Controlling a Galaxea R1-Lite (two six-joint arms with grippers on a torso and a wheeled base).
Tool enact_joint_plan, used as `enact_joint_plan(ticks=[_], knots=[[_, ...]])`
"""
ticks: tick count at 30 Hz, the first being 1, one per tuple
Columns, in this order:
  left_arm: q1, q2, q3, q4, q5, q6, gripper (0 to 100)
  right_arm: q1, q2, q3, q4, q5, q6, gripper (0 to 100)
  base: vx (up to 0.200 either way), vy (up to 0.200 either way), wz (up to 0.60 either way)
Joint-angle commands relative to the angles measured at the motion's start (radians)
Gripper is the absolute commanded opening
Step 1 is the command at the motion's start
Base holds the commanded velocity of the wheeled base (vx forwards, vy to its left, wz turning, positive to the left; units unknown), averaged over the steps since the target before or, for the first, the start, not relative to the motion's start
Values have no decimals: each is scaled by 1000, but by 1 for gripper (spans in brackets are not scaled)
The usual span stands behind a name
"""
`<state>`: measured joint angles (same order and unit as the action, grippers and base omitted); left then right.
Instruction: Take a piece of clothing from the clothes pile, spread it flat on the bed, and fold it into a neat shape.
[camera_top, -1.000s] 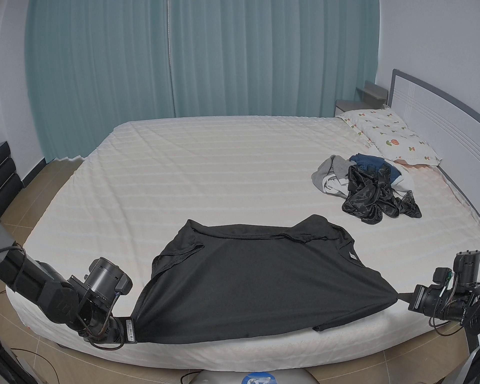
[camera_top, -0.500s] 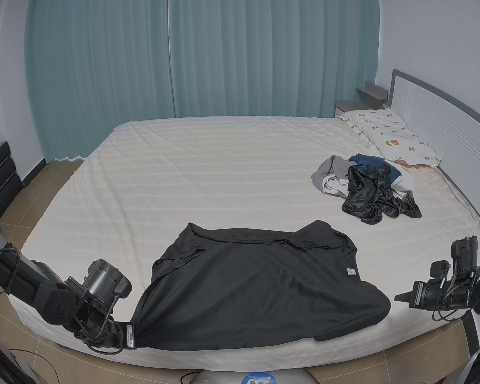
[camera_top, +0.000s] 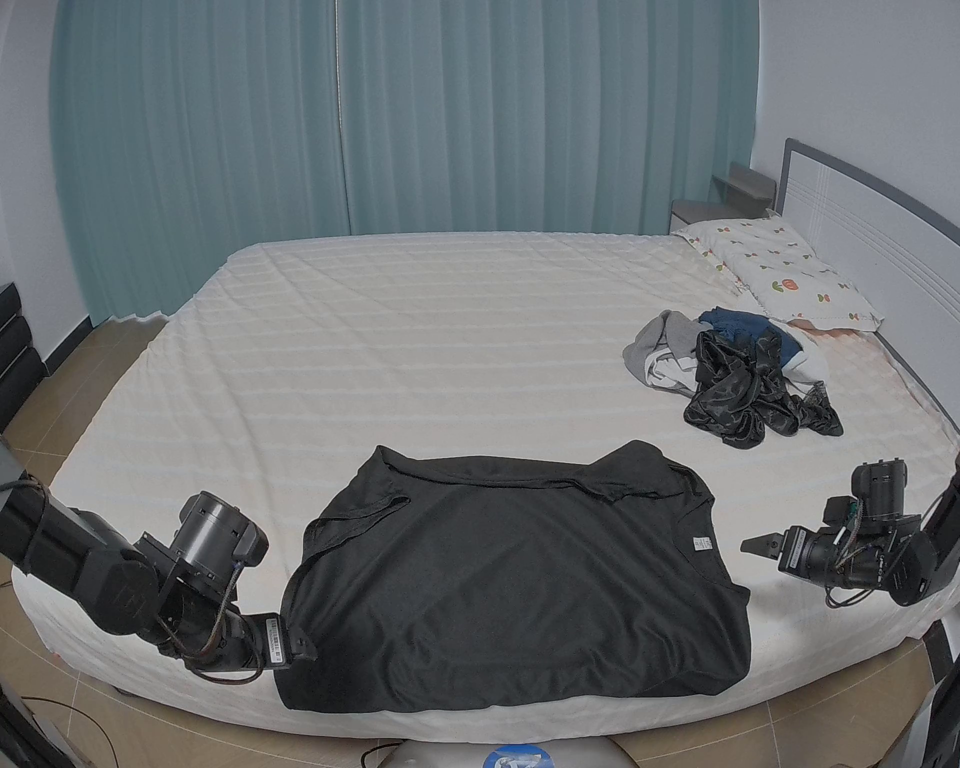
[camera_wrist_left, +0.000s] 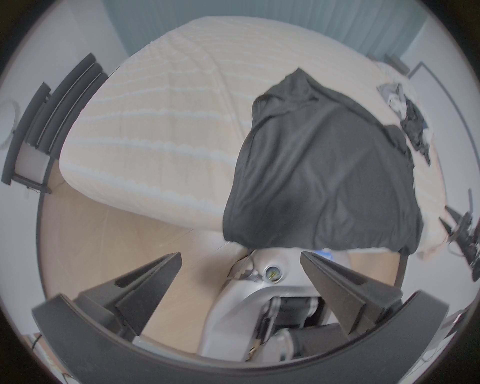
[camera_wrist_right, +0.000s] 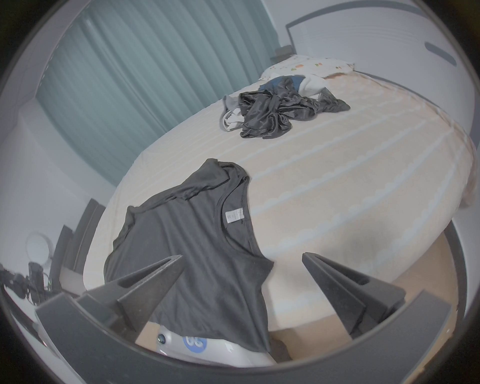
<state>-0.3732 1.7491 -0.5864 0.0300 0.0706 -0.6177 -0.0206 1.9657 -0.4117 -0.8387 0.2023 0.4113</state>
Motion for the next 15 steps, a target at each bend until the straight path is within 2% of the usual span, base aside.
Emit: enact_joint_plan(ticks=[1, 5, 7, 8, 13, 15], knots=[[13, 21, -35, -32, -28, -43, 100, 51, 136, -87, -5, -26, 44, 100, 0, 0, 0], [23, 59, -78, -44, -40, -91, 100, 59, 179, -160, -5, -29, 80, 100, 0, 0, 0], [28, 75, -81, -58, -48, -93, 100, 59, 189, -179, -3, -29, 86, 100, 200, 0, 0], [34, 102, -79, -119, -63, -109, 100, 59, 219, -216, -3, -31, 93, 100, 200, 0, 0], [37, 158, -79, -213, -68, -172, 100, 61, 266, -285, -3, -40, 103, 100, 200, 0, 0], [45, 182, -82, -242, -68, -182, 100, 73, 277, -303, -5, -44, 135, 100, 200, 0, 0]])
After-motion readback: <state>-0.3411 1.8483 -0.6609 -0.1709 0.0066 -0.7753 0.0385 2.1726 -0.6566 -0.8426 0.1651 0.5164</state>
